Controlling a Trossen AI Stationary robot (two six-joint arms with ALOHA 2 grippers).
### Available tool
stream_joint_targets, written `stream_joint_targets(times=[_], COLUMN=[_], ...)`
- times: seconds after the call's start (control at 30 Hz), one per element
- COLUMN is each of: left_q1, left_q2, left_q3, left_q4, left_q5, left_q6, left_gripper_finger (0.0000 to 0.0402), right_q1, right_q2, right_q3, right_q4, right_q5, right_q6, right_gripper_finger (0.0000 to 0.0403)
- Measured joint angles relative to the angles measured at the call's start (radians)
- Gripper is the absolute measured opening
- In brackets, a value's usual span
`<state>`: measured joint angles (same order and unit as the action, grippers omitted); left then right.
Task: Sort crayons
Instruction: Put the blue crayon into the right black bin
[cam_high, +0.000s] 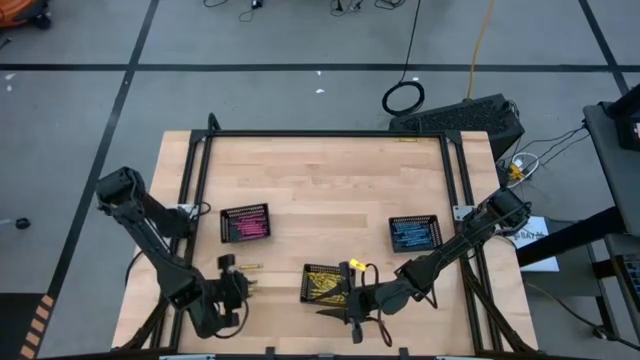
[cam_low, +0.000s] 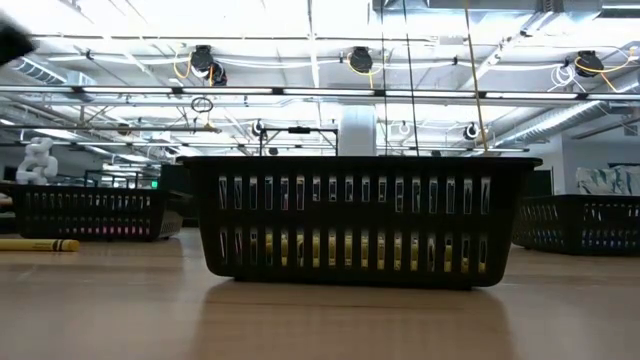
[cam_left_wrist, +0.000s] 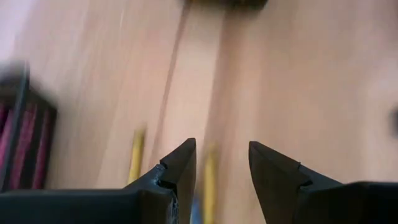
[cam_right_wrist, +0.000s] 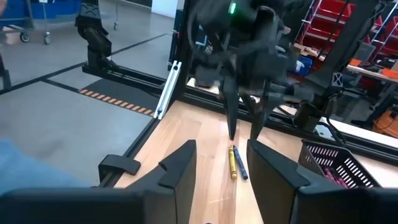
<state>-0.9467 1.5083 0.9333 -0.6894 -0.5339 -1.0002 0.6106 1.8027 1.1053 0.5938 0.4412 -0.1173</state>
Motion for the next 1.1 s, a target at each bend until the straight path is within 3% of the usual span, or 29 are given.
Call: stream_joint_targets(times=[0.1, 0.33, 0.77, 1.1], left_q1=[-0.028, -0.047, -0.046, -0.042], left_q2=[0.022, 0.027, 0.027, 0.026], left_q3=[-0.039, -0.146, -0.272, -0.315], left_q4=[-0.067, -0.032, 0.2, 0.245], left_q5=[0.045, 0.051, 0.033, 0.036], left_q6=[-0.113, -0.217, -0.172, -0.172], left_gripper_finger=[0.0146, 0.0143, 0.0084, 0.0079], right_q1=[0.0, 0.0, 0.0, 0.0], right_q2=[0.0, 0.0, 0.0, 0.0], right_q3=[0.0, 0.0, 0.0, 0.0], right_q4=[0.0, 0.0, 0.0, 0.0], right_q5=[0.0, 0.0, 0.0, 0.0], right_q6=[0.0, 0.001, 0.014, 0.023], right_gripper_finger=[0.013, 0.013, 0.013, 0.013])
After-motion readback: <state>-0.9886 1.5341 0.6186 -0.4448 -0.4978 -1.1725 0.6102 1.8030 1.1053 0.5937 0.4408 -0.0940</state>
